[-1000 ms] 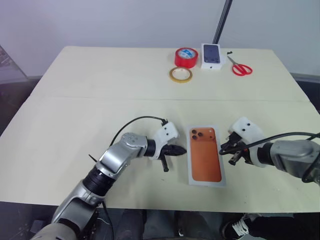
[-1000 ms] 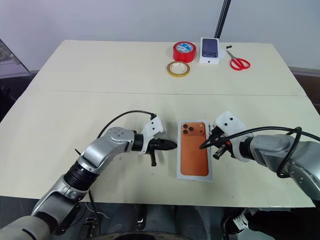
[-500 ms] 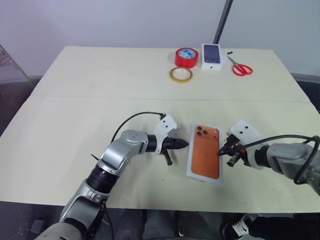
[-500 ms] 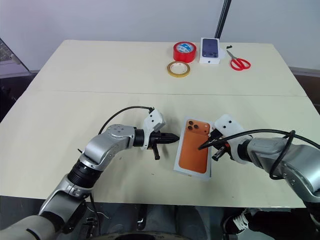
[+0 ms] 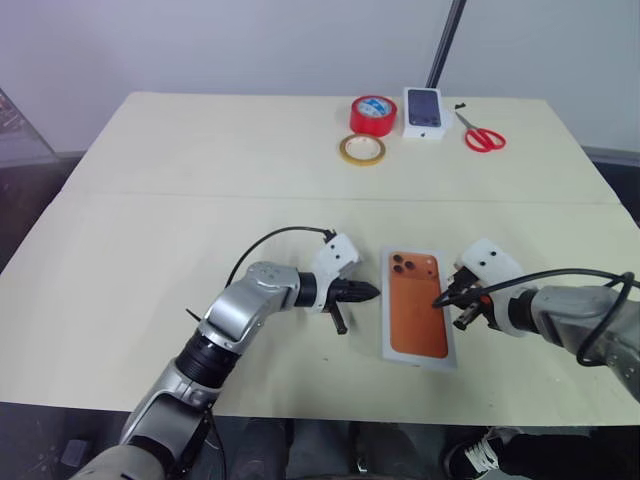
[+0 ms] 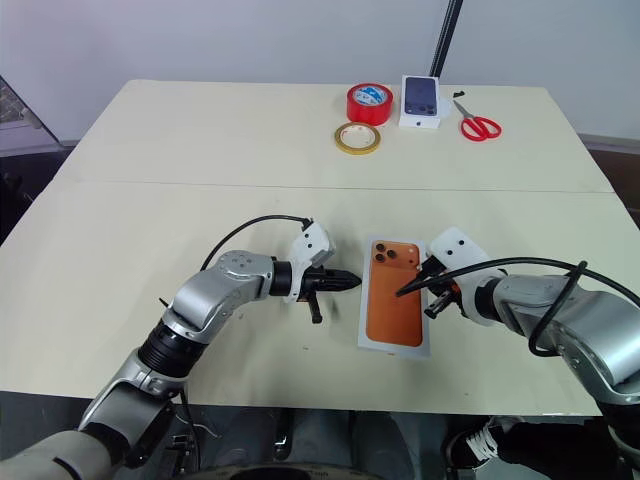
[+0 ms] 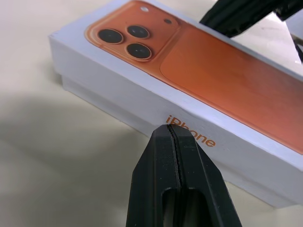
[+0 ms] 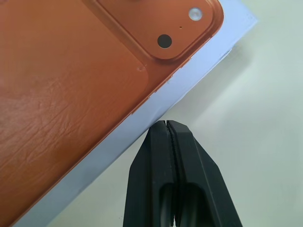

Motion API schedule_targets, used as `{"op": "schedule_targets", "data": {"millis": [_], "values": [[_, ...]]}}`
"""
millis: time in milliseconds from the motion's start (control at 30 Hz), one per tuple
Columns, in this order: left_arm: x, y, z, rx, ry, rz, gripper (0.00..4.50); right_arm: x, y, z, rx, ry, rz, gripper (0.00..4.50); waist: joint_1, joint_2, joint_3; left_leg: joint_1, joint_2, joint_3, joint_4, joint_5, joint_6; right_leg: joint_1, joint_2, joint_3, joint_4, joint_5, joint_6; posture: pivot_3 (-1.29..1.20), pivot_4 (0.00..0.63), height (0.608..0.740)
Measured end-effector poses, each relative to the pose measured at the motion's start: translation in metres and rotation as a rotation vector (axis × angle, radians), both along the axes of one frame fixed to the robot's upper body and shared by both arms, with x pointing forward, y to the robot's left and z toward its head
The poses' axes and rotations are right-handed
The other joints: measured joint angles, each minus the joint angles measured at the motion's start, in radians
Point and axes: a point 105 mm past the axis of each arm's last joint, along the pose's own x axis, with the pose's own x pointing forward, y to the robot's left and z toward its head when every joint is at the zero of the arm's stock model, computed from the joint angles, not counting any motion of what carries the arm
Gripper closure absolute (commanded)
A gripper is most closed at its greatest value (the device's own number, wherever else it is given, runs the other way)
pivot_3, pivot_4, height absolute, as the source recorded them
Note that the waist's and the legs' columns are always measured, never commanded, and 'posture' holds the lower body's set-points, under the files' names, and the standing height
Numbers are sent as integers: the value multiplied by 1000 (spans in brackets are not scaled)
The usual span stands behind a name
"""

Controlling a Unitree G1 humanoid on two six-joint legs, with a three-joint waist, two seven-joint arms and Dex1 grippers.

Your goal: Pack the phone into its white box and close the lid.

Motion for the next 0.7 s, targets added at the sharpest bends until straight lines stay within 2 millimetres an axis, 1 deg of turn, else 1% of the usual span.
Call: {"op": "schedule_targets", "data": {"millis": [167,433,700], "values": [[0,0,-1,2,1,2,4500,1,0,-1,4,-7,-7,4471,0,0,0,0,0,0,0,0,0,0,0,0,0,0,0,0,150,717],[5,-1,-8,3,33,33,4500,4,0,-4,15,-17,-24,4471,0,0,0,0,0,0,0,0,0,0,0,0,0,0,0,0,150,717],[8,-5,-5,-26,40,58,4500,6,-4,-7,9,-11,-49,4471,0,0,0,0,0,0,0,0,0,0,0,0,1,0,0,0,150,717]]}}
